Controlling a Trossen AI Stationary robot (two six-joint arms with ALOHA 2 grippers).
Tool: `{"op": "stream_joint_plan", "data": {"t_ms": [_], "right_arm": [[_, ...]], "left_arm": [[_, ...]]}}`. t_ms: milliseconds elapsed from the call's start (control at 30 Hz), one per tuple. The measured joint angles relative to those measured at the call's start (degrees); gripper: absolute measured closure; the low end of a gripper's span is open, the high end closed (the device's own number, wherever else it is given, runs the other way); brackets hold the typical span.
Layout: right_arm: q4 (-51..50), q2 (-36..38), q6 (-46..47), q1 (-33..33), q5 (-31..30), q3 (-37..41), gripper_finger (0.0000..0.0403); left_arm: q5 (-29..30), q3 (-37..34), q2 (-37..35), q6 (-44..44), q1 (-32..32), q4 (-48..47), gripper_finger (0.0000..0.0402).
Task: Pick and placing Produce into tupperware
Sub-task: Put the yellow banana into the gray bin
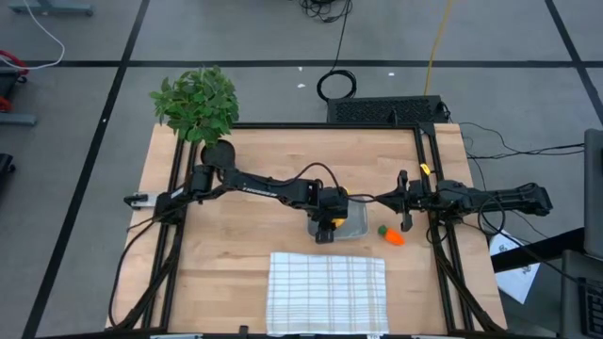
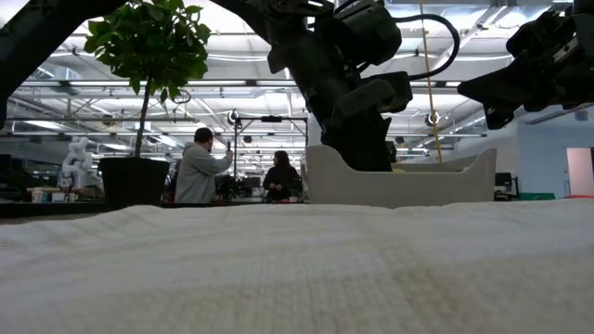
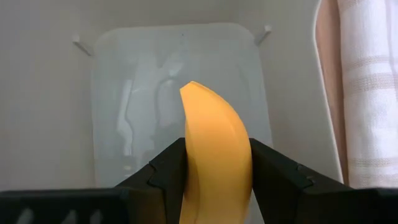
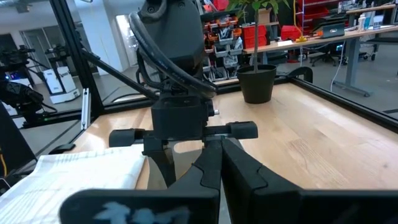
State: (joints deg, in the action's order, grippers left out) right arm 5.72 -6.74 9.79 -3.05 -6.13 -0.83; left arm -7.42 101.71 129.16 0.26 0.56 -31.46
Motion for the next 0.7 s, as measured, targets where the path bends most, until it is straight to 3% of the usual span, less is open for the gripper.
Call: {"op": "stream_joint_plan", "data": {"t_ms": [500, 700], "right_arm": [[0.0, 0.0, 0.01, 0.02, 0.0, -0.01, 0.0403], [0.0, 0.0, 0.0, 0.02, 0.01, 0.0, 0.0403]], "left_arm": [[-2.1, 0.02, 0.0, 0.77, 0.0, -0.02, 0.0244], [-2.58, 0.02, 0.0, 1.55, 0.0, -0.33, 0.0221]]}}
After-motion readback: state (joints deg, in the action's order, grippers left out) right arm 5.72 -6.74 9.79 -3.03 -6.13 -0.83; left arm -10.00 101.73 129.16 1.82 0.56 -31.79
